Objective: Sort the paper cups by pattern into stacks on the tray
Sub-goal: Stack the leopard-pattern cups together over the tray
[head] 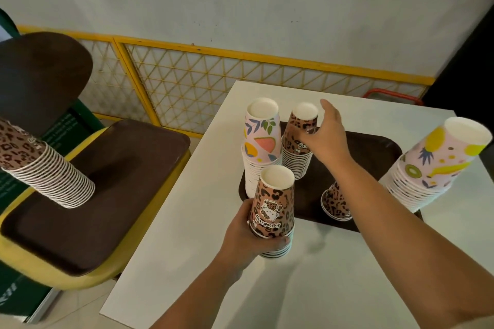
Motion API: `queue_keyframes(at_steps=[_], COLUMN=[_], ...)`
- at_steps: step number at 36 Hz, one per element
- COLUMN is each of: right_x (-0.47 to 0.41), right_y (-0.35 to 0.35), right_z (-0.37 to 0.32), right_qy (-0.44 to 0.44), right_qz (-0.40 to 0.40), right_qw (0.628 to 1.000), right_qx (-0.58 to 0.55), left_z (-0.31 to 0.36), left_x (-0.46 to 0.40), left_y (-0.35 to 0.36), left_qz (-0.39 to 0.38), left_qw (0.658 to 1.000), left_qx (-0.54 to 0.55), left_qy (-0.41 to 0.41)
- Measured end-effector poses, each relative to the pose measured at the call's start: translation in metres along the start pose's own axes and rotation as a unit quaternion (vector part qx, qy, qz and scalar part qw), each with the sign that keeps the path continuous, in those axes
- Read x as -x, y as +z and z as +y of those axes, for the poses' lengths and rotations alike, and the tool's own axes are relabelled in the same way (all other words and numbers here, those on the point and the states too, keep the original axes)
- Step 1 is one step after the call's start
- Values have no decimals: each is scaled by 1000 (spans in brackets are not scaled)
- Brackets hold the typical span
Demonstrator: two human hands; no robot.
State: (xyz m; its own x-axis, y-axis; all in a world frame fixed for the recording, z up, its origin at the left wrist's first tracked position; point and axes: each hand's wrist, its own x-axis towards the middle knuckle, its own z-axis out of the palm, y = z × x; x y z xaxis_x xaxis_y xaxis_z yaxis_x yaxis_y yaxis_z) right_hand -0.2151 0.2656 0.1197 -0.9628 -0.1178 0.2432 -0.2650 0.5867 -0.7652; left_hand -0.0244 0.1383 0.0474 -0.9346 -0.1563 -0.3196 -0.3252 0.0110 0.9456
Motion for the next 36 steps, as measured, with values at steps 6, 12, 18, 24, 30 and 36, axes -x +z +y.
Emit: queue_keyframes(at_steps=[6, 12, 18, 24, 30, 36], right_x=[43, 93, 116, 117, 110, 89], right_y=[-26, -36, -28, -32, -41, -56], right_z=[-13, -15, -13, -10, -9, -19], right_qy=[-36, -42, -47, -44, -35, -25], right_qz=[28, -190, -196, -165, -139, -83], right_qw=[993, 976, 975, 981, 985, 983], right_qx=[-109, -96, -98, -96, -98, -164], left_z=[3, 6, 11, 11, 8, 9], left_x=[-2, -5, -6, -7, -7, -6], left_y=[4, 11, 20, 26, 30, 28], left_qz=[-4, 4, -9, -38, -32, -25], left_qw=[1000, 1000, 999, 998, 998, 998], left_qx=[-4, -7, -28, -32, -42, -60], left_qy=[16, 28, 45, 49, 36, 12])
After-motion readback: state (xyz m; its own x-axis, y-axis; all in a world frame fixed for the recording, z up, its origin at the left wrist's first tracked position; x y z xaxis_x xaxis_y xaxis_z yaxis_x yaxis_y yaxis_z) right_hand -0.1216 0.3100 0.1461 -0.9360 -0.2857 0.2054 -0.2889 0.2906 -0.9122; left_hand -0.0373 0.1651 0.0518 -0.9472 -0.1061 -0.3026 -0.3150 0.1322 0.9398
